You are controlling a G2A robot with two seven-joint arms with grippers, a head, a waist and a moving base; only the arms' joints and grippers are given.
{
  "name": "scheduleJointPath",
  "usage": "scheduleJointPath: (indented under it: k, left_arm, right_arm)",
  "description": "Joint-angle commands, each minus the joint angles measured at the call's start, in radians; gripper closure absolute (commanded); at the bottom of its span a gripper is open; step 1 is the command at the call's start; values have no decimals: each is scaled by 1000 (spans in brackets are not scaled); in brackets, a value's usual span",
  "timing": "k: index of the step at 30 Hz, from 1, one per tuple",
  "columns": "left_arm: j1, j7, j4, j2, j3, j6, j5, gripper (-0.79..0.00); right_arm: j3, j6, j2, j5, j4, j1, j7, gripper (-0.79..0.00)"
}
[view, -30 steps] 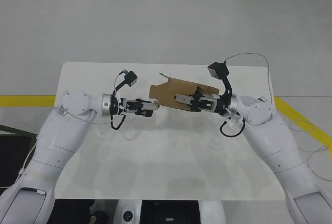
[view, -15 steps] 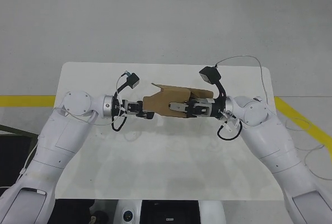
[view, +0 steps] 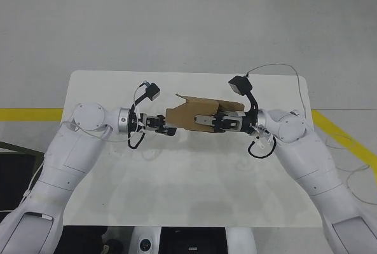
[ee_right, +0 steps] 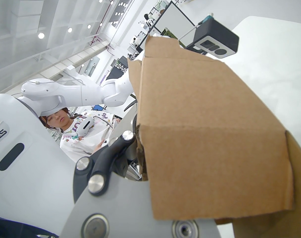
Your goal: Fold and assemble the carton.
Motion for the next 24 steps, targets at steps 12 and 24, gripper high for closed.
scheduleJointPath:
  k: [12, 24]
  left_arm:
    - [3, 58, 11, 10, -57, -3, -15, -785]
    - [6, 23, 12, 7, -31, 13, -19, -785]
  right_arm:
    - [9, 66, 19, -44, -60, -70, 76, 0]
    - [-12, 52, 8, -21, -52, -52, 52, 0]
